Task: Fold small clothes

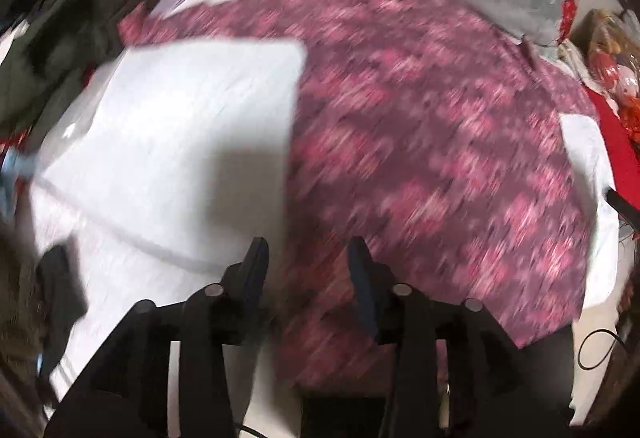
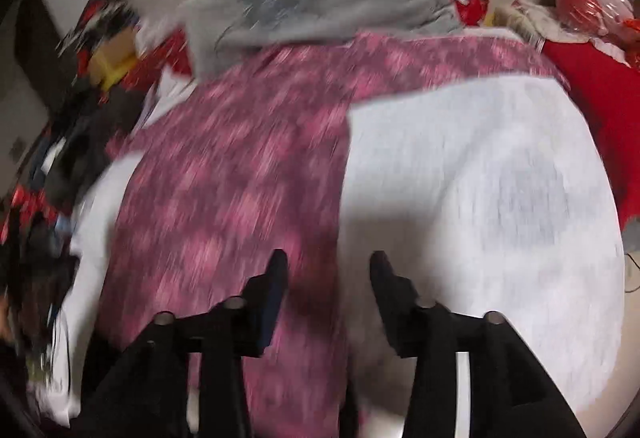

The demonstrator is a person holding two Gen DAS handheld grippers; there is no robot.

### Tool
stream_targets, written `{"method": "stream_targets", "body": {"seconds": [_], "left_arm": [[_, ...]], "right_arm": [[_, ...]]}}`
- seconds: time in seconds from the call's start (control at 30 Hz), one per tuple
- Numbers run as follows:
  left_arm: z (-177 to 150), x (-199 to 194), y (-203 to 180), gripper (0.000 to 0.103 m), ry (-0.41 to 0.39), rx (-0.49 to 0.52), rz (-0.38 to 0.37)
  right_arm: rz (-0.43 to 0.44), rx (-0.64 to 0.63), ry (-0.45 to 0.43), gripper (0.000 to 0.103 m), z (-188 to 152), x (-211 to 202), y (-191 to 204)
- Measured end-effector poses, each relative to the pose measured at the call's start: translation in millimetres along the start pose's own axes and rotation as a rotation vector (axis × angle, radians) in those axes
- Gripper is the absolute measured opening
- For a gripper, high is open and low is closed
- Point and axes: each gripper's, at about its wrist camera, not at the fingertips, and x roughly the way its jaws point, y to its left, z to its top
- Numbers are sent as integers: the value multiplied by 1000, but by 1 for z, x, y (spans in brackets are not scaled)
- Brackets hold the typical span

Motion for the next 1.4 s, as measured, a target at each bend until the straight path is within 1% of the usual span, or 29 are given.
{"method": "stream_targets", "body": {"seconds": [0.1,0.2,0.23,0.27,0.3,0.33,0.37,0.4,0.43,0.47,0.53,0.6,0.63,0.67,0.7,0.77,0.8,0.83,0.9,0.97,1.0,1.03,1.1,1.17,1.23,1.27,1.3,1.33,1.4], "left_arm": [[27,22,-40,40,14,54,-12],[42,41,-72,40,23,82,-17],[45,41,-76,40,20,85,-19],[50,45,-82,40,14,85,-22],[55,49,-87,40,3,83,-33],[59,52,-91,43,-6,79,-42],[63,56,-95,46,-13,73,-43],[66,62,-98,52,-17,64,-37],[69,71,-102,53,-13,56,-30],[72,78,-106,53,2,51,-24],[74,94,-111,53,55,40,-21],[73,102,-112,55,75,31,-41],[72,102,-112,58,62,35,-43],[71,101,-112,59,52,42,-48],[71,101,-112,61,48,49,-54],[70,100,-113,63,38,59,-61],[70,100,-114,65,33,65,-63],[70,100,-115,66,29,68,-64],[72,100,-117,67,19,68,-62],[75,103,-121,67,15,72,-54],[78,105,-123,67,14,71,-54],[82,105,-125,67,16,65,-60],[93,105,-128,67,13,54,-87],[107,104,-132,67,-4,43,-114],[121,105,-139,67,-23,37,-134],[126,105,-141,67,-31,36,-138],[136,107,-145,67,-42,36,-143],[145,108,-147,67,-52,32,-144],[162,111,-149,67,-75,8,-159]], "right_arm": [[-34,42,20,46,39,52,-3],[-80,23,79,42,49,105,4],[-89,1,73,30,46,110,6],[-105,-51,40,6,44,109,13],[-98,-105,37,5,44,108,21],[-97,-117,30,5,46,104,22],[-95,-107,0,5,47,96,20],[-91,-86,-40,5,49,87,13],[-97,-52,-70,5,50,80,2],[-103,-35,-62,5,49,82,-7],[-127,-61,43,5,43,101,-16],[-101,-81,31,7,46,97,-16],[-40,-39,18,6,55,88,-24],[-9,3,-16,12,63,77,-35],[-8,68,-92,16,76,59,-58],[-42,193,-181,43,91,37,-102],[-68,289,-224,45,101,27,-136],[-122,405,-268,45,111,17,-178],[-172,553,-297,45,122,13,-230],[-184,707,-309,46,131,18,-281],[-166,780,-308,46,135,28,-304],[-152,813,-305,46,137,32,-317],[-120,872,-300,48,144,55,-334],[-99,906,-300,54,155,76,-344],[-105,899,-349,58,166,84,-341],[-107,890,-359,55,173,89,-342],[-116,876,-362,47,179,91,-342],[-124,851,-364,13,184,92,-342],[-153,786,-341,10,192,85,-336]]}}
